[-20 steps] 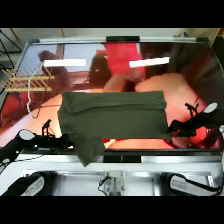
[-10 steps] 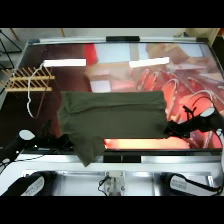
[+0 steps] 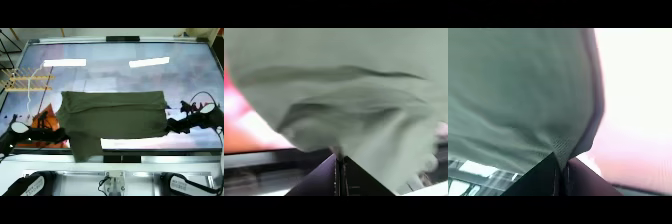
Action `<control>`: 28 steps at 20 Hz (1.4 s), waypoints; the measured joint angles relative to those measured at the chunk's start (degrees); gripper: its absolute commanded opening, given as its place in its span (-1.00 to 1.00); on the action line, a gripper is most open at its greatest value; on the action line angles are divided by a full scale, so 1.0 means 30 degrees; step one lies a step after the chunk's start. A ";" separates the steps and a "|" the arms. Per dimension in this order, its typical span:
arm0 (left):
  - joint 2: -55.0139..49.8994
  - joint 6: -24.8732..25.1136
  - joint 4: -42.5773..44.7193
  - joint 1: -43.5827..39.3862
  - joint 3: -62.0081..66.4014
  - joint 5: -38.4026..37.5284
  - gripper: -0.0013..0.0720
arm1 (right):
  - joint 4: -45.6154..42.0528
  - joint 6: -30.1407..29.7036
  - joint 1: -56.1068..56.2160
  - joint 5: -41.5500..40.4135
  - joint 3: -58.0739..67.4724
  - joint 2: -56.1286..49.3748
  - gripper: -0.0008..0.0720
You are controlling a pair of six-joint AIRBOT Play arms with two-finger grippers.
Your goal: Fold the shirts.
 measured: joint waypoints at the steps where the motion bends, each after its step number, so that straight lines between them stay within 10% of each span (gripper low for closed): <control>1: -0.0073 0.0153 -0.0080 0.0255 0.0896 -0.0277 -0.87 | 0.0168 0.0015 0.0029 0.0015 0.0474 0.0080 -0.77; 16: -1.2429 -0.0160 -0.0226 0.0554 1.6721 -0.2368 -0.87 | -0.1355 0.3475 0.3286 -0.4218 1.1147 -0.7104 -0.77; 18: -1.3763 -0.0219 -0.0204 0.0342 1.7784 -0.2339 -0.87 | -0.1523 0.3840 0.3410 -0.4357 1.1693 -0.7985 -0.48; 19: -1.4265 -0.0284 -0.0211 0.0284 1.8156 -0.2193 -0.87 | -0.1617 0.3847 0.3461 -0.4452 1.1861 -0.8284 0.25; 20: -1.4637 -0.0328 -0.0211 0.0240 1.8404 -0.1909 -0.83 | -0.1749 0.3818 0.3483 -0.4524 1.1978 -0.8459 0.54; 23: -1.5256 -0.0444 -0.0197 0.0189 1.8855 -0.1341 0.10 | -0.1829 0.3213 0.3475 -0.4430 1.2182 -0.8524 0.54; 28: -1.5467 -0.0495 -0.0211 0.0066 1.9241 -0.1880 0.11 | -0.1231 0.2718 0.3075 -0.4073 1.2276 -0.8633 0.86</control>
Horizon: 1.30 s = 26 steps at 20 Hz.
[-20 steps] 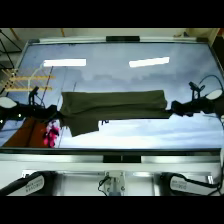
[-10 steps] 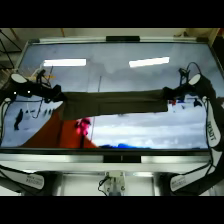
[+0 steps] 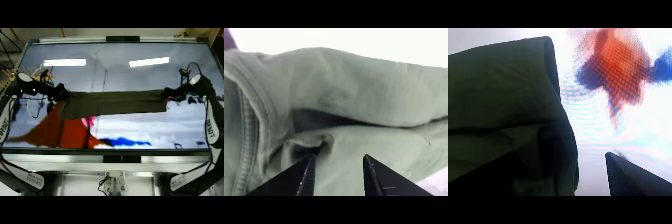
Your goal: Fold the shirts.
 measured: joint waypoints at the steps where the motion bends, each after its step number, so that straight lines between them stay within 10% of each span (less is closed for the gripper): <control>1: 0.0066 0.0000 0.0000 -0.0044 0.0044 -0.0146 0.11 | 0.0539 -0.0087 -0.0036 0.0328 0.0000 -0.0211 0.85; 4: 0.0517 0.0168 -0.0066 -0.0168 0.0153 -0.0481 0.11 | 0.1916 -0.0321 -0.0189 0.1333 0.0087 -0.0838 0.70; 6: 0.0933 0.0342 -0.0146 -0.0197 0.0291 -0.0583 0.11 | 0.2849 -0.0597 -0.0153 0.2725 0.0058 -0.1290 -0.39; 7: 0.1137 0.0379 -0.0160 -0.0248 0.0342 -0.0612 0.07 | 0.3118 -0.0707 -0.0168 0.3155 0.0022 -0.1479 -0.64; 12: 0.1763 0.0510 -0.1122 -0.1282 0.0423 -0.0729 -0.86 | 0.3657 -0.1326 -0.0138 0.3971 -0.0022 -0.0474 -0.64; 26: -0.1071 0.0189 -0.7679 -1.3515 -0.0597 0.7584 -0.86 | 0.5938 0.1406 -0.0160 0.9755 0.0007 1.1205 -0.63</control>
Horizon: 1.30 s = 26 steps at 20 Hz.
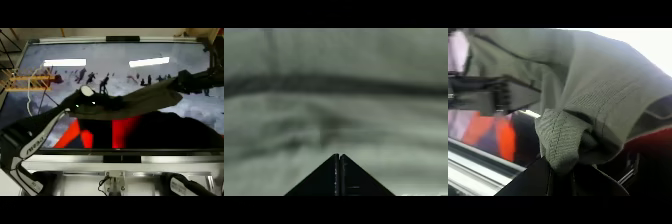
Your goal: Fold the shirts.
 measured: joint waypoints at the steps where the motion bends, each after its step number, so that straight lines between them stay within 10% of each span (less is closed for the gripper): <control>1: -0.0408 0.0255 -0.1093 -0.0619 0.0000 0.0568 -0.86 | 0.0117 0.0233 0.0000 0.0379 0.0000 0.0583 -0.63; 10: -0.0160 0.2368 -0.2310 -0.0495 0.0153 -0.0058 -0.87 | 0.0095 0.1137 0.0321 0.0437 0.0007 0.1785 -0.63; 17: 0.7016 -0.1042 0.7453 0.7861 0.0153 -0.4830 -0.87 | 0.1865 0.0721 0.5523 -0.4350 0.0000 -0.2259 -0.63; 23: 1.2196 -0.1916 0.9974 1.5125 0.0160 -0.7621 -0.87 | 0.4940 -0.0087 1.0659 -0.9530 0.0000 -0.7329 -0.62; 24: 1.2750 -0.1923 1.0047 1.5781 0.0153 -0.8007 -0.87 | 0.5792 -0.0357 1.1249 -1.0244 0.0000 -0.8145 -0.38; 26: 1.3457 -0.1996 1.0302 1.6597 0.0146 -0.8393 -0.87 | 0.7300 -0.0794 1.2291 -1.1628 0.0000 -0.9726 0.72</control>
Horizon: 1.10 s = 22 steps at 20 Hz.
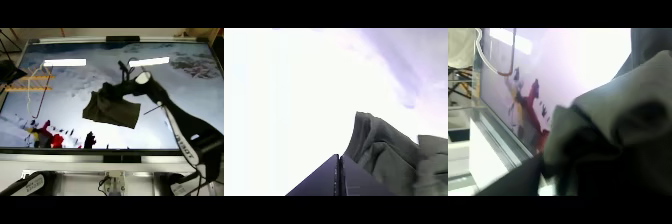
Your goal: Fold the shirts.
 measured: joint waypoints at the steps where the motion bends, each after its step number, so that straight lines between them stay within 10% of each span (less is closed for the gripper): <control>1: 0.0219 -0.0007 0.0051 0.0182 0.0000 -0.0189 -0.87 | 0.0605 -0.0182 0.0335 -0.0474 0.0000 -0.0554 0.72; 7: 0.0568 -0.0066 0.0189 0.0022 0.0000 -0.0539 -0.87 | -0.0546 -0.0656 -0.0554 -0.0087 0.0007 -0.0459 0.72; 14: 0.0590 -0.0066 0.0233 -0.0175 0.0000 -0.0539 -0.87 | -1.2021 0.2579 -0.6798 0.7169 -0.2004 0.1428 0.76; 22: 0.0219 -0.0656 0.0240 -0.0197 0.0000 -0.0554 -0.87 | -0.7060 0.0138 -0.8335 0.4962 -0.6411 0.1137 0.76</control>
